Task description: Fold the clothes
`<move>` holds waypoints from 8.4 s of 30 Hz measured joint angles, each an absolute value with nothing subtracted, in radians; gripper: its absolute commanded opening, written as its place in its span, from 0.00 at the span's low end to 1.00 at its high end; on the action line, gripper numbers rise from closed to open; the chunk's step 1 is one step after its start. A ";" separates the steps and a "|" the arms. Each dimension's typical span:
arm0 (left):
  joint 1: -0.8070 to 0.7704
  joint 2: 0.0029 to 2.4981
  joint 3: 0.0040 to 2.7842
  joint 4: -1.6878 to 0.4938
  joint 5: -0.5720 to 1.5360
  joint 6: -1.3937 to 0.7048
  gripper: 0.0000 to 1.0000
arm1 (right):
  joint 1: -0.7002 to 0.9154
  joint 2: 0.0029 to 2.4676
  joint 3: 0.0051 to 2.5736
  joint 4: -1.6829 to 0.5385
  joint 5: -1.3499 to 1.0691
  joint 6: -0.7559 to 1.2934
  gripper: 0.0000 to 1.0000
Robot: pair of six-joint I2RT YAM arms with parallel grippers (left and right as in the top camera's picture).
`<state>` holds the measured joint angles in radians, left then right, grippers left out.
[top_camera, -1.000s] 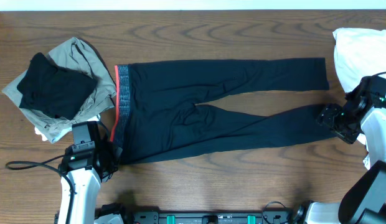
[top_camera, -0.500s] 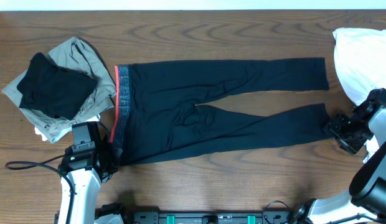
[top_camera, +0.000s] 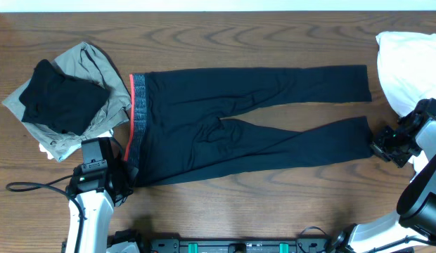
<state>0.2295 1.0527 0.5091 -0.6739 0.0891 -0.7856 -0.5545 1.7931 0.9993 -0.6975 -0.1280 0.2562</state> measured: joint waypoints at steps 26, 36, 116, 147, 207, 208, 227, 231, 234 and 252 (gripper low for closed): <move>0.229 0.736 0.781 -1.080 0.082 -0.594 0.06 | -0.696 1.268 1.116 -1.027 -0.179 0.258 0.01; 0.229 0.686 0.868 -1.023 0.040 -0.594 0.06 | -0.714 1.242 1.116 -0.999 -0.184 0.267 0.01; 0.146 1.610 0.869 -0.045 0.083 -0.587 0.50 | -0.271 2.029 1.438 -0.321 -0.099 0.402 0.36; 0.050 1.459 0.871 -0.299 0.234 -0.440 0.29 | -0.272 2.034 1.439 -0.617 -0.241 0.134 0.25; 0.022 1.380 0.874 -0.366 0.368 -0.418 0.23 | -0.593 1.973 1.460 -0.764 -0.041 0.168 0.01; 0.022 1.365 0.874 -0.375 0.368 -0.418 0.23 | -0.607 1.964 1.460 -0.777 -0.036 0.169 0.01; 0.022 1.348 0.874 -0.472 0.368 -0.418 0.23 | -0.187 1.766 1.459 -0.974 -0.100 0.152 0.01; 0.022 1.348 0.874 -0.482 0.368 -0.418 0.23 | -0.047 1.768 1.458 -1.000 -0.097 0.157 0.01; 0.022 1.348 0.874 -0.493 0.368 -0.418 0.23 | 0.048 1.768 1.458 -1.001 -0.096 0.171 0.01; 0.022 1.348 0.874 -0.519 0.368 -0.418 0.24 | 0.251 1.768 1.398 -1.024 0.001 0.213 0.01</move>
<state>0.0223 1.3483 0.8742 -0.5194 0.3676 -0.4179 0.2512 1.7683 1.3979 -1.0245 0.0010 0.2134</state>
